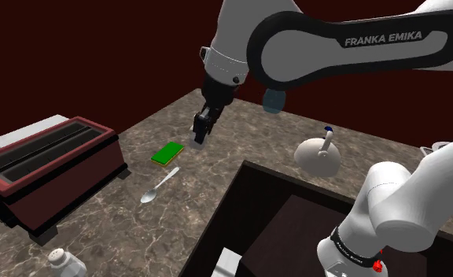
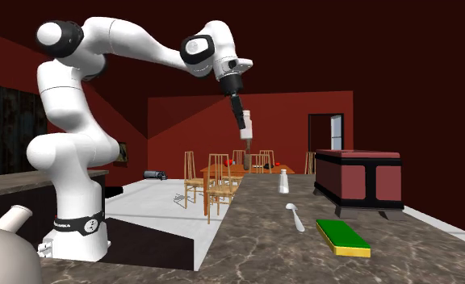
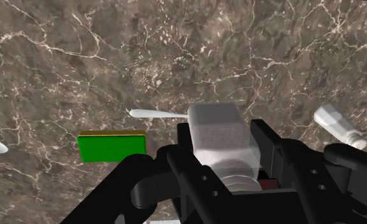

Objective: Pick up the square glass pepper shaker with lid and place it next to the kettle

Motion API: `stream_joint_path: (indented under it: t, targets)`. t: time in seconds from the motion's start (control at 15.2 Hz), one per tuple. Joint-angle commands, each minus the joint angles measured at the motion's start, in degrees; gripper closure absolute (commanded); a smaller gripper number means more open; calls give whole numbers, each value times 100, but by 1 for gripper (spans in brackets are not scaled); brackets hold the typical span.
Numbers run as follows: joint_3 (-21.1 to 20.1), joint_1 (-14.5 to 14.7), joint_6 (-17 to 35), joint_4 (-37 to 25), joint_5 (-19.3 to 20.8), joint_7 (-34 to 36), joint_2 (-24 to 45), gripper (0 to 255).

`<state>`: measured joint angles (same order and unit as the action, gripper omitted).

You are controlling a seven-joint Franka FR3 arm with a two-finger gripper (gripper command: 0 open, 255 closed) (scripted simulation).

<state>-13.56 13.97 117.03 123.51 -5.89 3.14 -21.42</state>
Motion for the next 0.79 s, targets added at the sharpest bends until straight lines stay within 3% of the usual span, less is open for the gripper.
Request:
stream_joint_path:
  t: [0.0,0.73]
  targets:
    - [207,-50,-71,199,-43,-278,-253,255]
    - [1438,-438,-381,1060,111,-1778,-1303,255]
